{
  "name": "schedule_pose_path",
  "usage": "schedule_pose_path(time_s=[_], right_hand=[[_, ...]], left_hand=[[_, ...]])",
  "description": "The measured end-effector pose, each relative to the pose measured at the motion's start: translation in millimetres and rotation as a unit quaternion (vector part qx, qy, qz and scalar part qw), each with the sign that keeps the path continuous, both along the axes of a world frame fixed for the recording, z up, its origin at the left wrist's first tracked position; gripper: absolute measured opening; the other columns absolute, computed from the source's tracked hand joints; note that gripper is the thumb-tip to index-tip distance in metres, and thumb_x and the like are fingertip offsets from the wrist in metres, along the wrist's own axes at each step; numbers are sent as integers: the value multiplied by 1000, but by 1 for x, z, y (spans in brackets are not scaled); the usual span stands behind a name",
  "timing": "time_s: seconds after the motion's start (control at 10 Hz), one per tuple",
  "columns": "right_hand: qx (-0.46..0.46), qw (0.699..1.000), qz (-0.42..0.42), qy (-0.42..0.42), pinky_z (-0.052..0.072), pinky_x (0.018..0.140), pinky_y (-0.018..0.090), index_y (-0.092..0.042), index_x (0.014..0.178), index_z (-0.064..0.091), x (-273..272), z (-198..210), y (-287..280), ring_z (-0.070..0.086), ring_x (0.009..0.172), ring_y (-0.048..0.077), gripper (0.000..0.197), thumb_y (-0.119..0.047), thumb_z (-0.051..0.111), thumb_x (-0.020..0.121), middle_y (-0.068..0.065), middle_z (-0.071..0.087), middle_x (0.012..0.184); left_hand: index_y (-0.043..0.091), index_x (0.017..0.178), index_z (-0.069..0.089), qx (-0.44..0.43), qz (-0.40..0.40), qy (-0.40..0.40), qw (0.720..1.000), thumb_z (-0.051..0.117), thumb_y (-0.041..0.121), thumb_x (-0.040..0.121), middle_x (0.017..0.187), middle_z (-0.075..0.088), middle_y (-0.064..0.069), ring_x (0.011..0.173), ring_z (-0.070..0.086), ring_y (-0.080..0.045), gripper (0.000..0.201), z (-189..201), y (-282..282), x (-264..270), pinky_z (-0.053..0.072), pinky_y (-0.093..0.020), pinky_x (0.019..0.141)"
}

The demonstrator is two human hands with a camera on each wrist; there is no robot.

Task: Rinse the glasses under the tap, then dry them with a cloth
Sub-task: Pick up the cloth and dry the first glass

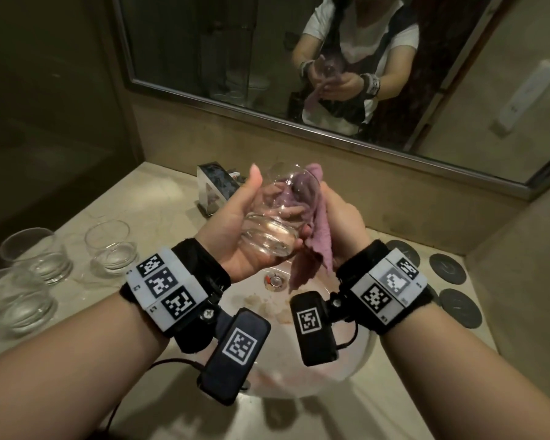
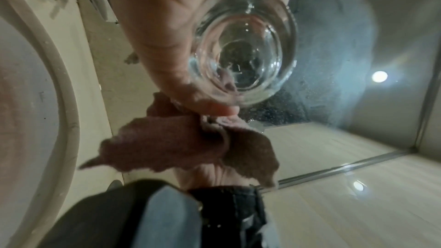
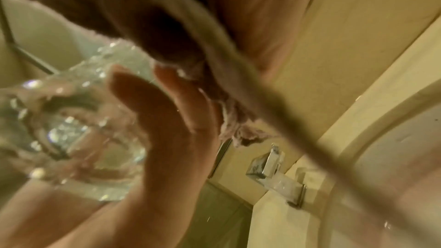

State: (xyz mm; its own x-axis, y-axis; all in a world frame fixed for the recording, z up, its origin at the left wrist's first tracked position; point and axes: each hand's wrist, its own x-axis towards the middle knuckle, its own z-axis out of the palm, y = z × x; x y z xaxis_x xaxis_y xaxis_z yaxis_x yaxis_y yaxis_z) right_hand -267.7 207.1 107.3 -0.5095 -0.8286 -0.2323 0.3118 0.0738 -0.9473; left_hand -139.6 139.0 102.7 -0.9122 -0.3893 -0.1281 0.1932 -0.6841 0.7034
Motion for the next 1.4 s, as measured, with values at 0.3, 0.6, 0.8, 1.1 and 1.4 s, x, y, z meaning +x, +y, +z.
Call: schedule_pose_path(time_s=[0.3,0.6,0.8,1.1,1.4], right_hand=[[-43,989,-140,-26,51,86,46,-4,128,53,-23,-7,13,61,101,31,43,-34,43,98,18,61,123],[-131,948,-95,274,47,84,17,-21,108,57,5,15,24,61,98,3,33,-28,25,104,0,64,102],[-111,691,30,713,-3,119,36,-15,143,38,11,-7,9,8,145,29,55,-42,16,100,13,24,154],[-139,820,-48,554,45,95,47,-10,116,60,5,7,-9,57,110,20,49,-40,24,99,8,63,114],[-27,991,-92,-92,47,95,55,1,123,53,-8,3,-12,62,109,38,47,-37,48,95,26,60,122]], left_hand=[[8,123,58,80,20,21,996,70,47,71,97,59,-9,73,58,-19,67,0,-9,0,54,-26,62],[10,125,53,56,73,-68,993,44,43,93,116,62,-19,98,65,-36,47,2,-10,-6,55,-45,80],[21,137,48,21,-17,-23,999,40,66,88,136,53,-13,122,53,-31,66,5,-7,-17,42,-47,102],[17,108,63,-94,29,-81,992,49,59,84,92,66,-11,75,63,-24,51,2,-5,-16,53,-34,71],[11,129,51,-38,43,-84,995,38,62,88,120,63,-18,103,64,-30,67,0,-9,-13,52,-44,88]])
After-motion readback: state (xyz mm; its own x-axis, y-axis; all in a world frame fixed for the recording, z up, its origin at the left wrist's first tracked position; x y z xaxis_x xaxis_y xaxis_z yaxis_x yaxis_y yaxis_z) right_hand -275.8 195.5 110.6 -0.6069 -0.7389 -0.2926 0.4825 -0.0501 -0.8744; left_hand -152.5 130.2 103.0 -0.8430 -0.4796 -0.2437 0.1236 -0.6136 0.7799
